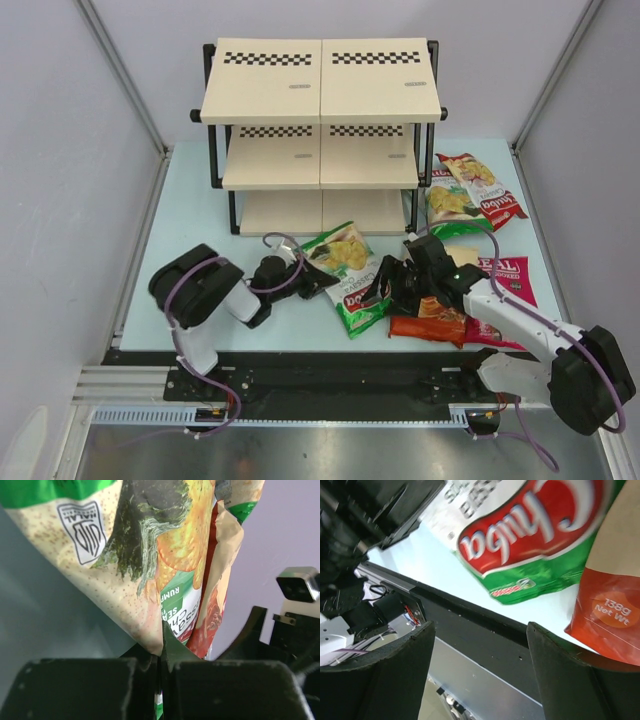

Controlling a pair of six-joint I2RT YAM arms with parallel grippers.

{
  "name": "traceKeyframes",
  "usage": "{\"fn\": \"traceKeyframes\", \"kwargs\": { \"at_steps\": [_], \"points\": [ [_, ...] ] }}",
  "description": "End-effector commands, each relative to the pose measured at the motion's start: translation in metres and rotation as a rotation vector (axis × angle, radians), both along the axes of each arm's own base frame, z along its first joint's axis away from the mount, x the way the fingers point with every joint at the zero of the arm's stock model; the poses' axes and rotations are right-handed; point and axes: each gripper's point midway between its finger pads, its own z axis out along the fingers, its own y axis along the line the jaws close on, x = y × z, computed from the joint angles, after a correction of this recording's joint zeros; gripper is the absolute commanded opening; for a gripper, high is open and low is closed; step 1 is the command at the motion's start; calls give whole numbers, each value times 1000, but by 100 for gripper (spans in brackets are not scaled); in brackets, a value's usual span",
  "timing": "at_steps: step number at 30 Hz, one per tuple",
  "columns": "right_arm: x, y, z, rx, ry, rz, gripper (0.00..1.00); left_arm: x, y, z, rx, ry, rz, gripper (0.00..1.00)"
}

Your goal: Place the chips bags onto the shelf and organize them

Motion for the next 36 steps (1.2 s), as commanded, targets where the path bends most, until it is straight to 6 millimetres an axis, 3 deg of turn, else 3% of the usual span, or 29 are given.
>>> {"fn": "traceKeyframes", "kwargs": {
  "at_steps": [1, 2, 3, 4, 5, 6, 9, 13, 27, 33, 36],
  "points": [
    [4, 14, 1, 52, 19, 17, 79, -2, 37, 20, 11, -14, 119, 0],
    [5, 19, 2, 70, 16, 26, 79, -7, 45, 13, 43, 22, 135, 0],
    [4, 22, 1, 75, 25, 31, 79, -4, 51, 26, 43, -7, 170, 0],
    [4, 24, -5, 69, 43, 35, 79, -5, 58, 26, 74, -16, 186, 0],
    [2, 30, -5, 78, 48, 44, 79, -14, 69, 7, 160, 49, 202, 0],
    [2, 32, -8, 78, 55, 46, 79, -8, 79, 18, 184, 4, 250, 0],
    [-2, 45, -17, 89, 90, 77, 81, -14, 96, 8, 276, 27, 288, 0],
    [3, 62, -26, 121, 108, 75, 81, -21, 99, 4, 319, 47, 262, 0],
    [18, 89, -71, 109, 151, 4, 79, -40, 109, -13, 385, 116, 229, 0],
    [25, 102, -76, 131, 146, -50, 71, -46, 112, -13, 390, 127, 229, 0],
    [27, 105, -80, 126, 147, -61, 60, -48, 113, -13, 401, 131, 222, 0]
  ]
}}
